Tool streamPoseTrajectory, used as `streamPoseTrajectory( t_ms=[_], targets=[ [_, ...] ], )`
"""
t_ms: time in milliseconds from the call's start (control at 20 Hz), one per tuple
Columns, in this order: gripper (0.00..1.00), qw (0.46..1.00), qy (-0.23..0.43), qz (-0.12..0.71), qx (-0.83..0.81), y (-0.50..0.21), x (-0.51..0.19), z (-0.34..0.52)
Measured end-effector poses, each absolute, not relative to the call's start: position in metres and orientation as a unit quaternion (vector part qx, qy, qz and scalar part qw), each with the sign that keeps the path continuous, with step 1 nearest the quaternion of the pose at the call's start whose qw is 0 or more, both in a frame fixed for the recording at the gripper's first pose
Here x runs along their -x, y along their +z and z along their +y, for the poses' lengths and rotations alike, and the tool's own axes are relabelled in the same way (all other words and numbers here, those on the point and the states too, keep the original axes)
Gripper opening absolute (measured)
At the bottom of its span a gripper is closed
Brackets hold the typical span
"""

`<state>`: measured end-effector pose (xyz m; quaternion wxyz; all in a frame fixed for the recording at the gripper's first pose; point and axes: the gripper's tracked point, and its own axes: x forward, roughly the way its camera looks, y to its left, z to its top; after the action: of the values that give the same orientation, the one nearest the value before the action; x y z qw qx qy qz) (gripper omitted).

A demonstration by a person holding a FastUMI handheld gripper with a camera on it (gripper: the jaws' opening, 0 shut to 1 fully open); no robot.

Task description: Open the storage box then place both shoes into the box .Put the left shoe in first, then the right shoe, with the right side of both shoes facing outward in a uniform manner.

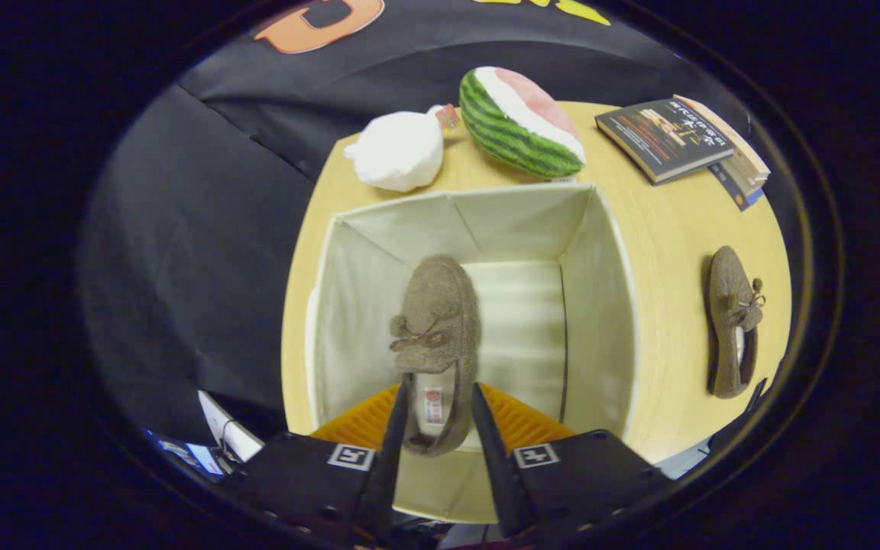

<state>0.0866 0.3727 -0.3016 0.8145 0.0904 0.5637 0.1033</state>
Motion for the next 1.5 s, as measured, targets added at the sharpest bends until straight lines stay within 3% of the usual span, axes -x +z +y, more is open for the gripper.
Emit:
streamPoseTrajectory(
  t_ms=[100,150,250,300,650,1100,1500],
  targets=[
    [0.71,0.823,0.124,0.548,-0.082,-0.273,-0.079,0.360],
    [0.74,0.828,0.135,0.540,-0.077,-0.260,-0.075,0.352],
    [0.94,0.834,0.156,0.525,-0.066,-0.239,-0.067,0.331],
    [0.97,0.838,0.158,0.519,-0.058,-0.231,-0.063,0.316],
    [0.96,0.845,0.144,0.512,-0.052,-0.226,-0.052,0.190],
    [0.96,0.840,0.037,0.541,-0.005,-0.306,-0.060,-0.007],
    [0.95,0.822,-0.005,0.568,0.046,-0.374,-0.091,-0.064]
  ],
)
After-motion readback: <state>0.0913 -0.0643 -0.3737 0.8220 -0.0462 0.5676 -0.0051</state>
